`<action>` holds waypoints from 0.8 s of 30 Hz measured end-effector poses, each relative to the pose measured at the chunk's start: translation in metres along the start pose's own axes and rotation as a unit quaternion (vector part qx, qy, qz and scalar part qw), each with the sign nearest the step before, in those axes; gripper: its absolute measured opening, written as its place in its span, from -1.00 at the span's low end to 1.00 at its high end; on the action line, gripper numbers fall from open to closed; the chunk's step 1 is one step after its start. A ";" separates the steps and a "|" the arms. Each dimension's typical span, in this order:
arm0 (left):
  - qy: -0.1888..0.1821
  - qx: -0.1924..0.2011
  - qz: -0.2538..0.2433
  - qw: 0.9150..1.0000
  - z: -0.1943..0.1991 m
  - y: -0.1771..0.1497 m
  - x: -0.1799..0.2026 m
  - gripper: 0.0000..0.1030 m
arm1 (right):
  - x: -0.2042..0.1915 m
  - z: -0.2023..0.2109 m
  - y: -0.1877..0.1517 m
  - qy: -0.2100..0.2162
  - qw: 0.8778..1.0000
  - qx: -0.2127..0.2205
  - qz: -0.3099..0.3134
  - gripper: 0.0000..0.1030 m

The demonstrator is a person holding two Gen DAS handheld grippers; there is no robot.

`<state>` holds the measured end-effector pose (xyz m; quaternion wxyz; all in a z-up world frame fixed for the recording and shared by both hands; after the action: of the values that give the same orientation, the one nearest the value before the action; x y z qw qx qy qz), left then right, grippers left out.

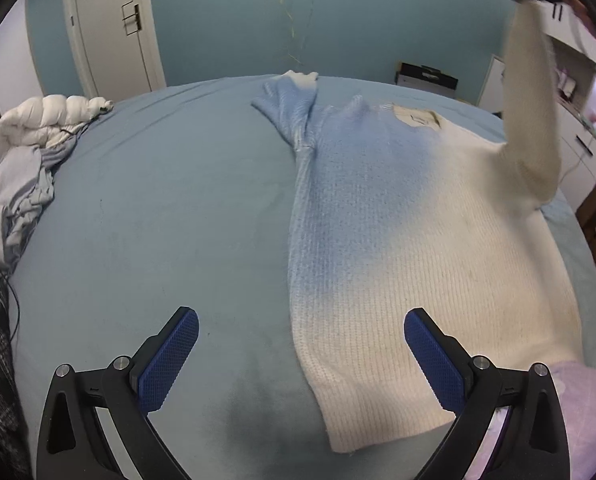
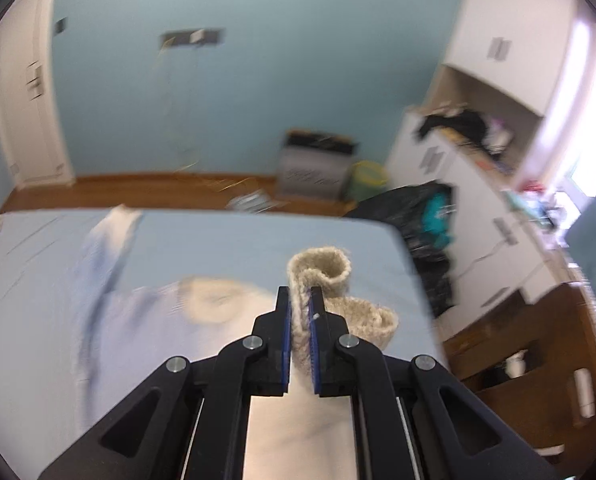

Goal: Fold small clothes
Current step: 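Lift the cream sleeve with the right gripper and lay it across the sweater body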

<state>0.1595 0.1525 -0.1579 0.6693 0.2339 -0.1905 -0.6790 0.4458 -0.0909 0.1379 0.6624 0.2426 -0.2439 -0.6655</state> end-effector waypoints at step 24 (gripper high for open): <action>0.004 -0.028 -0.030 0.999 -0.020 -0.010 0.023 1.00 | 0.190 -0.166 -0.229 -0.042 0.978 -0.204 -0.021 0.56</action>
<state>0.1623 0.1312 -0.1813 0.6557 0.2233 -0.1618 -0.7029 0.3776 -0.2802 -0.1364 0.6728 0.0792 -0.1258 -0.7247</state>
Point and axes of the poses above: each gripper's, at about its wrist camera, not at the fingertips, and z roughly against the way its jaws point, x to its right, y to its top, the point moved 10 cm from there along -z, roughly the way its jaws point, and after that the axes turned 10 degrees about -z, right-handed, at the moved point
